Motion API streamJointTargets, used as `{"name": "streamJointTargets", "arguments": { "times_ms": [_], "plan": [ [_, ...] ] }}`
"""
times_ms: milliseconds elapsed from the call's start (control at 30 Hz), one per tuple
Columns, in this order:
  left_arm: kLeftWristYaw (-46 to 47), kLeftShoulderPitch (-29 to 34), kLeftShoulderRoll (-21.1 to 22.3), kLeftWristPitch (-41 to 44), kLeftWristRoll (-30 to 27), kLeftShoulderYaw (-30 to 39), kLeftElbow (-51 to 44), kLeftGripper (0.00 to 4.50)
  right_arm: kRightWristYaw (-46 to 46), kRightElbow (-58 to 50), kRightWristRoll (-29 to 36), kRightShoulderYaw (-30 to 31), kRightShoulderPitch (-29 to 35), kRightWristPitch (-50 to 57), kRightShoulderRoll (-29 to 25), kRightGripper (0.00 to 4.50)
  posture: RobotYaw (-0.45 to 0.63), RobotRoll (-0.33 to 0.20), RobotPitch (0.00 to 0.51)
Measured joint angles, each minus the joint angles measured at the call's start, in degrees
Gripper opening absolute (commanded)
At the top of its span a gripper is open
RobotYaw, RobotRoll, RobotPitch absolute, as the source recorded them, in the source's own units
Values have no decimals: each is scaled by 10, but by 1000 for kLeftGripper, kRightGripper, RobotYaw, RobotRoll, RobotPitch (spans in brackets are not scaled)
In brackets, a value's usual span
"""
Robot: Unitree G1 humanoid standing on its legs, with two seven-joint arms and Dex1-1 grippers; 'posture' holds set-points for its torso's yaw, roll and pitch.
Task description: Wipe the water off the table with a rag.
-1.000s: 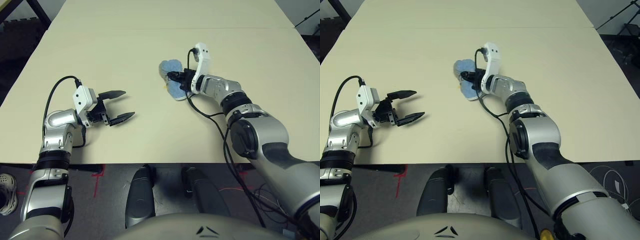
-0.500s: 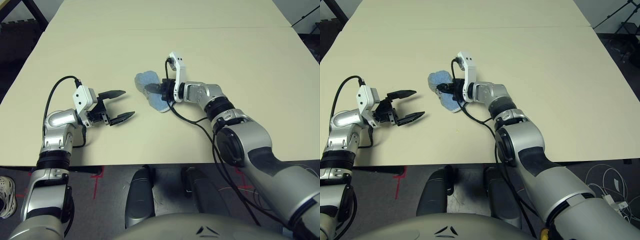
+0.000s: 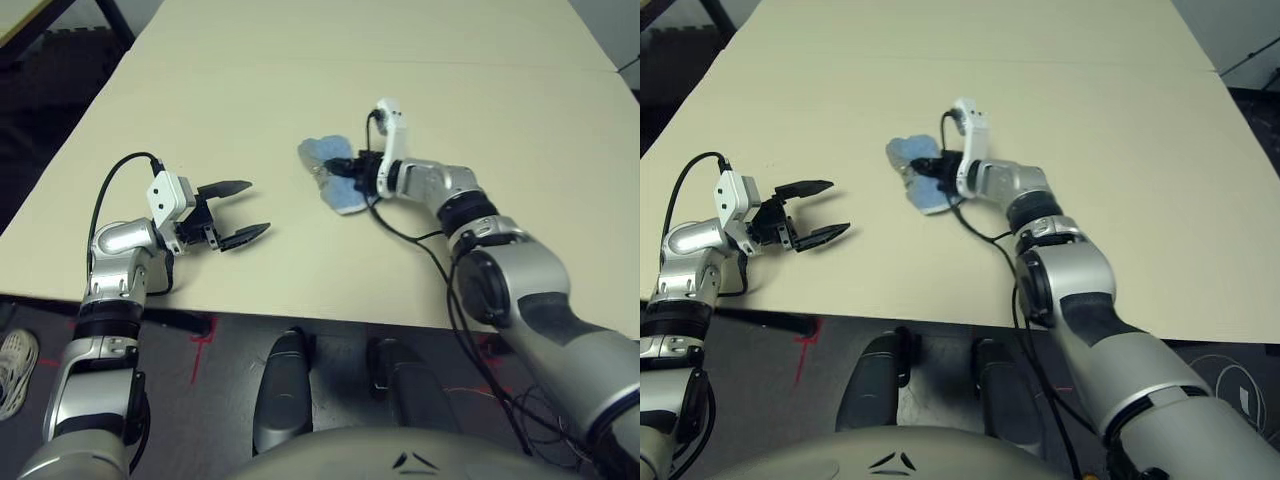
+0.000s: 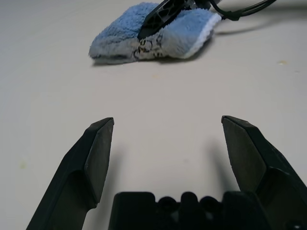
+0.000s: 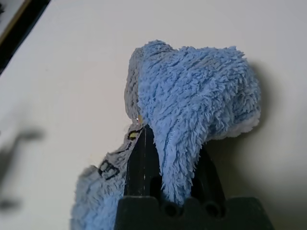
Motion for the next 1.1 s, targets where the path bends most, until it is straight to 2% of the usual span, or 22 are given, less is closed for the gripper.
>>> {"name": "streamJointTargets", "arguments": {
  "times_ms": [167,267,467,600,833,1100],
  "plan": [
    [-5,-11,-1,-3,1,0,16,4500,-25,15,1,-18,2,-9,-55,141,192,0,223],
    [-6,-14,-3,-5,2,-1,19,4500,-25,16,10,-35,2,-10,-69,141,188,0,224],
    [-8,-20,-5,-8,3,-5,20,4500,9,16,52,-77,-2,-10,-98,141,182,0,225],
    [-9,-29,-7,-10,5,-6,21,4500,29,13,75,-98,-21,-10,-141,141,172,0,224],
    [-9,-32,-11,-12,7,-6,36,4500,40,-3,67,-91,-40,0,-230,141,164,0,225],
    [-10,-33,-15,-15,9,-5,40,4500,75,-17,39,-52,4,54,-308,141,156,0,230]
  ]
}}
